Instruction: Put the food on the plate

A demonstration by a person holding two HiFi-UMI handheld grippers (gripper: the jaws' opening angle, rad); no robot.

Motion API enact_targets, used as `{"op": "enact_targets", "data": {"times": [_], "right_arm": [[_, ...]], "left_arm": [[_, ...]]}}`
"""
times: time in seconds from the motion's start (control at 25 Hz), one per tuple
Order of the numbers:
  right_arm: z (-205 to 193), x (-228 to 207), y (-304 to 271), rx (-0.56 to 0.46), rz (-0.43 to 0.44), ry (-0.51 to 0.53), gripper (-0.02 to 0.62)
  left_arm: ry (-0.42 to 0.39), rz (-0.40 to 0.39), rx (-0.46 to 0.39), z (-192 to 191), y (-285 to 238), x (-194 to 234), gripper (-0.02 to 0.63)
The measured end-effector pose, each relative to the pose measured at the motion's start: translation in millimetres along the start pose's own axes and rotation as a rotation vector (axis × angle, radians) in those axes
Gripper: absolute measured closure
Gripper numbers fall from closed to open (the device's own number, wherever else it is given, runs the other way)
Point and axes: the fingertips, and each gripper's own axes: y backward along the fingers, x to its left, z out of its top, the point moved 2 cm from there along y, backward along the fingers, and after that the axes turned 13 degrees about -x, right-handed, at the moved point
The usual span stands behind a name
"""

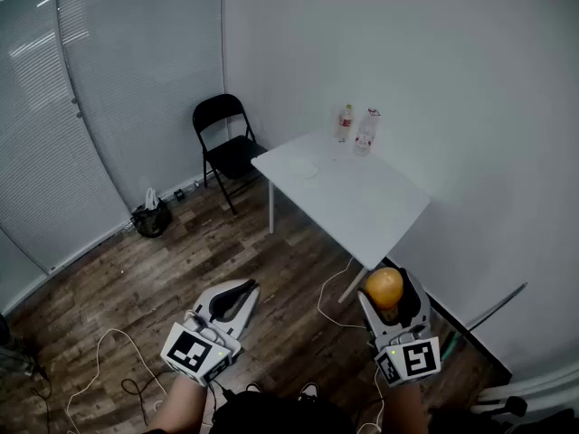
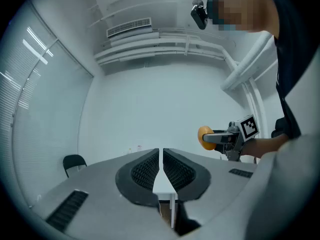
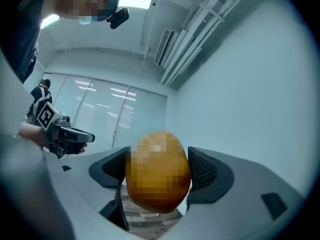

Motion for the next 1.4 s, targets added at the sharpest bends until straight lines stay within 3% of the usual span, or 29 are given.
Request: {"op": "enact_targets", "data": {"times": [0.84,1.4], "right_arm": [[-6,32,11,0.038,0.062,0.021,0.221],[-30,104,-41,0.035,0.067,-0.010,0.221]], "left_arm": [[0.009,-0.011,0.009,1,27,-8,0.564],[0.021,-0.057,0.027,-8,67,62,0.563]]}}
